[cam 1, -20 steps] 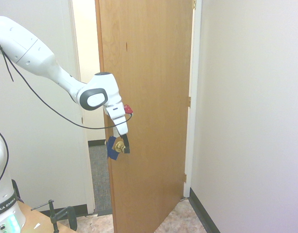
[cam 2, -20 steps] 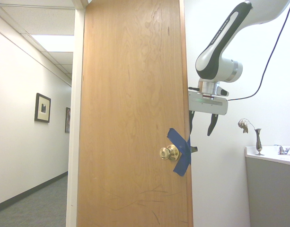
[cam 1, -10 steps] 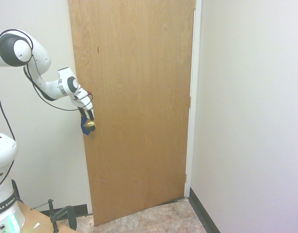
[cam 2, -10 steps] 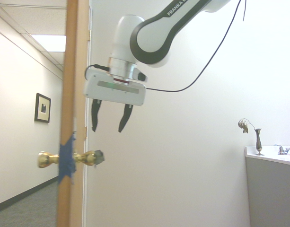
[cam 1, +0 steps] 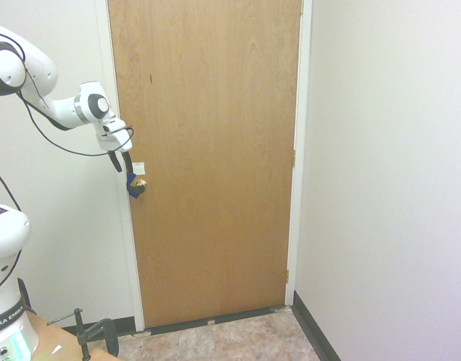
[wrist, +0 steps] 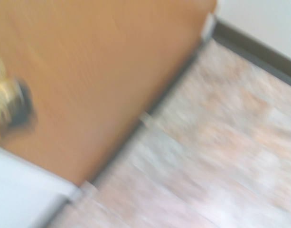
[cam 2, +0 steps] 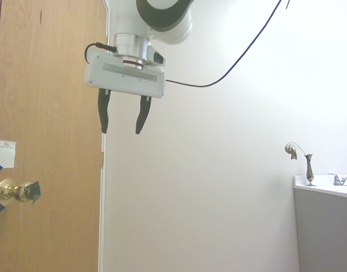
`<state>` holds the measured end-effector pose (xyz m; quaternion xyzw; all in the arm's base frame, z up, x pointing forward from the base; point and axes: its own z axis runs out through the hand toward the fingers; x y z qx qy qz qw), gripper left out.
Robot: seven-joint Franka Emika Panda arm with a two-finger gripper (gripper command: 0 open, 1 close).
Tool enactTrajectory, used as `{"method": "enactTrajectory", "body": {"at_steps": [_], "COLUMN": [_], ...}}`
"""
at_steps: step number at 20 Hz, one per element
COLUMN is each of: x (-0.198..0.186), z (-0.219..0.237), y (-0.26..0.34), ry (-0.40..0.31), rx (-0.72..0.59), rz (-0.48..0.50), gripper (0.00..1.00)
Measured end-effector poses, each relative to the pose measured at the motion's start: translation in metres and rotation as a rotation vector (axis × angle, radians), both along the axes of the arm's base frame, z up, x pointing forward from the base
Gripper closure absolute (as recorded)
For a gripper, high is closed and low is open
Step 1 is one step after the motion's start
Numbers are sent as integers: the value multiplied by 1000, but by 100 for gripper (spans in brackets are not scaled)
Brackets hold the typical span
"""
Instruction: Shut the door
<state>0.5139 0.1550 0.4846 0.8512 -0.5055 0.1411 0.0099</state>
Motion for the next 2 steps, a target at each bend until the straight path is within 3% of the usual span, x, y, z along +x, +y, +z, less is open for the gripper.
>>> {"method": "enactTrajectory", "body": {"at_steps": [2], "x": [-33], "z": [10], "y": [-17], "ry": [38], "rx": [11], "rz": [19], "gripper": [0]}}
